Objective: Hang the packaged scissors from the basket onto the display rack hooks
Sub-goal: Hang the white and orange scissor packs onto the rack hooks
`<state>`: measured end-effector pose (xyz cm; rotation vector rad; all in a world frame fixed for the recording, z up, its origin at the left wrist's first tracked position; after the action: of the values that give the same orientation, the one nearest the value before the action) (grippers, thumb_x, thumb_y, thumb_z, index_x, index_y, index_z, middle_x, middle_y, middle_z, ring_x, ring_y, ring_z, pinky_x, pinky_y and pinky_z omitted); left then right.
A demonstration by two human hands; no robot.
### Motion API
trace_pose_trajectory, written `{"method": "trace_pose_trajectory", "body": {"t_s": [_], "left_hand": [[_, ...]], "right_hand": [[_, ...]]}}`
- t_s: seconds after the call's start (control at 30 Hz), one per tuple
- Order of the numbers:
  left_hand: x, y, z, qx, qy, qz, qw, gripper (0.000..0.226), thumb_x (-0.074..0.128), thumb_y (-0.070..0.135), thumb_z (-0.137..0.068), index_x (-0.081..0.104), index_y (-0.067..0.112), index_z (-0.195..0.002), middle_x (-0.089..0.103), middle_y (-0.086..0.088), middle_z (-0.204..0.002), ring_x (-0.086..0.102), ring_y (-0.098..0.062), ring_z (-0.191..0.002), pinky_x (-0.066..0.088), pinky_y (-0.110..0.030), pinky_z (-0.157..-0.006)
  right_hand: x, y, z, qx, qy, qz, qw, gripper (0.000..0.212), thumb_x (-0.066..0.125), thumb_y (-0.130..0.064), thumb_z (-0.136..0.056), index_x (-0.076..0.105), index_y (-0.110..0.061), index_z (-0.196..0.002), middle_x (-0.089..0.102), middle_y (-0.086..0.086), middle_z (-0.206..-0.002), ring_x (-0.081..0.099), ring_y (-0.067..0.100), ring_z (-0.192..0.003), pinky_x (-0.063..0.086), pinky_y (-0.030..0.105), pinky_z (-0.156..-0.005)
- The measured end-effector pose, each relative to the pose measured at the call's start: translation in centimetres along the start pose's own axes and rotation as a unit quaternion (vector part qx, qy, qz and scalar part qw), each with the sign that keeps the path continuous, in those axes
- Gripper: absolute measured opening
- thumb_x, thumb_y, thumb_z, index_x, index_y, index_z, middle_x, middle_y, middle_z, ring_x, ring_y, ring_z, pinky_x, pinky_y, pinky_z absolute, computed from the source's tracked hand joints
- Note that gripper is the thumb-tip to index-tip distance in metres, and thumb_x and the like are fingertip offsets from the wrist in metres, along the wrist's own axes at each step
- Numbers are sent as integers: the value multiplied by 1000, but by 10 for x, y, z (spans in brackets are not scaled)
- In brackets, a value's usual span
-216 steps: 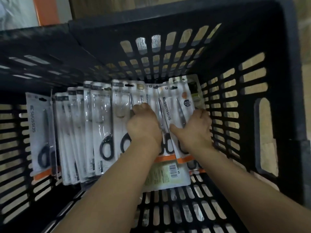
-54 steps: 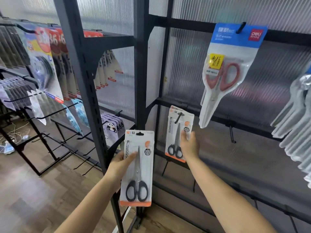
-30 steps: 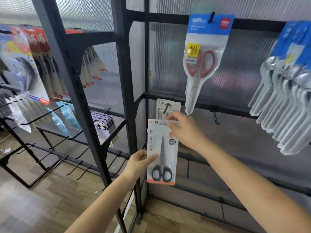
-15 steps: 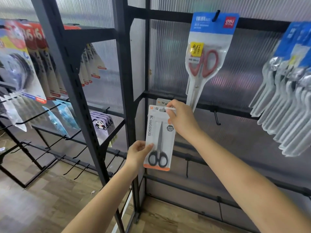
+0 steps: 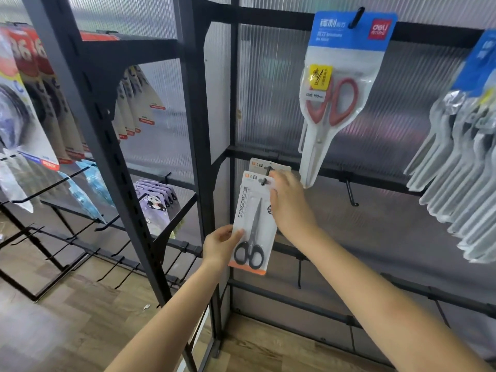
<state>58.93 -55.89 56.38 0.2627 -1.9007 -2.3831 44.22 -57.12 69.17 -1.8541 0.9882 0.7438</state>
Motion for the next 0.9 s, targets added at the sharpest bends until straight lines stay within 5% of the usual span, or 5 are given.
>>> {"method": "trace_pose_trajectory", "body": {"t_s": [0.17,0.27,0.33,0.73,0.9], "left_hand": [[9,7,-13,39,15,5,999,9,62,15,-90,66,15,-97,66,7,-78,63,-4,-72,47,-8,-57],[16,10,-23,41,10,-4,999,13,63,19,-90,67,13,-99,70,-1,-89,66,-13,-82,50,-16,-67],[21,12,-31,31,17,-2,999,10,63,19,-90,63,19,-100,66,6,-87,60,-2,-75,45,-10,-63],[35,24,-43,42,14,-78,996,47,61,23,-91,49,9,-134,57,-7,-130,57,-18,-110,41,-23,-89],[22,42,-15,115,43,-171,978,54,58,26,-92,40,9,-141,47,-5,-140,43,-19,-129,32,-20,-94]], "right_hand": [[22,9,10,-30,-7,117,993,63,39,-2,-96,7,-3,-149,6,15,-157,2,28,-146,-7,30,-114],[28,16,9,-26,20,165,986,76,64,3,-80,25,4,-144,25,24,-150,22,37,-140,9,41,-110],[32,21,6,-29,33,188,981,83,73,3,-69,30,5,-140,34,25,-145,25,35,-136,18,43,-107],[37,35,14,-15,-26,213,977,84,79,-8,-63,41,2,-137,37,23,-145,39,37,-133,25,40,-103],[25,27,32,-30,-63,180,981,71,41,-13,-96,-6,-9,-150,-13,8,-158,-19,20,-142,-6,35,-113]]}}
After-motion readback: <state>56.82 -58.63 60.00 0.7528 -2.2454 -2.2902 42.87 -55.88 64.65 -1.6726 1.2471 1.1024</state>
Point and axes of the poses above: each hand's wrist, its own z-axis away from the middle knuckle, its own x-axis out of the palm, y = z × x, the point moved 5 cm from there along -z, towards the middle knuckle
